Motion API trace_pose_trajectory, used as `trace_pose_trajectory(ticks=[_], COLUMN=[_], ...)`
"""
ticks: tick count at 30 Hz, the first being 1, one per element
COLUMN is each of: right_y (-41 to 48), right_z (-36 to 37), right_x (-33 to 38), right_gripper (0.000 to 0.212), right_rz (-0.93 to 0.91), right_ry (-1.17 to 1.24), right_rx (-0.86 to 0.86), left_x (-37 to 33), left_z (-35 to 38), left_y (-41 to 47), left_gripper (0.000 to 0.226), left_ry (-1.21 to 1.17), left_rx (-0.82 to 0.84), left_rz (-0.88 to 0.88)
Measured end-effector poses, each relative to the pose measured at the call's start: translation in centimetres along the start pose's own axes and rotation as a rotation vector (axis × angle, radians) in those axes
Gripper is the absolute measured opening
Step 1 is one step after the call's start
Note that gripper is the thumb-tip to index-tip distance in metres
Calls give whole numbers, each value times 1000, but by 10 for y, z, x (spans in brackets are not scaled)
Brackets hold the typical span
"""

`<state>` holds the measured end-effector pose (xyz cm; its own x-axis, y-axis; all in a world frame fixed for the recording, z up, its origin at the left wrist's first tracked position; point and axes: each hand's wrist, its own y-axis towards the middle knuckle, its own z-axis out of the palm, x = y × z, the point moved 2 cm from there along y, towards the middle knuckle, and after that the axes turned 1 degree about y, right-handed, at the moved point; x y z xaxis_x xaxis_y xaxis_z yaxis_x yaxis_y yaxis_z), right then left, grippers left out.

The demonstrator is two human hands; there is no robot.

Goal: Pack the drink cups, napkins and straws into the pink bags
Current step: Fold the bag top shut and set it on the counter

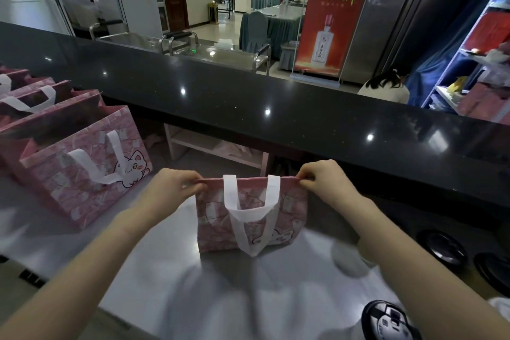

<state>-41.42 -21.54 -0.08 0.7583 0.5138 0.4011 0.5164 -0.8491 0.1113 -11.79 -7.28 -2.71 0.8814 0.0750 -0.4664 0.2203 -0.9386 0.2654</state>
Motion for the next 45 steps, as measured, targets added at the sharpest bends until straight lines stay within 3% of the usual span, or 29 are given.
trace_pose_trajectory(ticks=[5, 10, 15, 17, 20, 25, 28, 31, 37, 41, 45], right_y=[5, 3, -34, -54, -74, -89, -91, -93, -88, -70, -46], right_z=[21, 45, 81, 98, 118, 140, 156, 164, 134, 83, 29], right_x=[22, 43, 59, 63, 62, 60, 68, 75, 102, 130, 131], right_gripper=[13, 61, 40, 43, 66, 110, 126, 121, 113, 111, 110], right_rz=[18, 7, -53, -92, -60, -7, 13, 1, -162, -299, -338], right_ry=[14, 113, 265, 343, 476, 612, 579, 545, 638, 712, 808], right_rx=[-172, -89, 2, 96, 232, 284, 203, 134, 64, 1, -59], left_x=[0, -12, -33, -44, -44, -6, -1, -4, -8, -31, -57], left_z=[5, 4, 14, 23, 36, 71, 85, 88, 41, -21, -52], left_y=[-29, -63, -88, -92, -95, -105, -114, -119, -130, -111, -66], left_gripper=[15, 40, 37, 32, 32, 88, 102, 102, 109, 99, 89], left_ry=[246, 310, 245, 89, -246, -423, -513, -528, -429, -387, -418], left_rx=[-293, -514, -579, -550, -389, -17, 71, 11, -274, -454, -521], left_rz=[20, 9, -40, -16, -9, -298, -359, -372, -381, -259, -111])
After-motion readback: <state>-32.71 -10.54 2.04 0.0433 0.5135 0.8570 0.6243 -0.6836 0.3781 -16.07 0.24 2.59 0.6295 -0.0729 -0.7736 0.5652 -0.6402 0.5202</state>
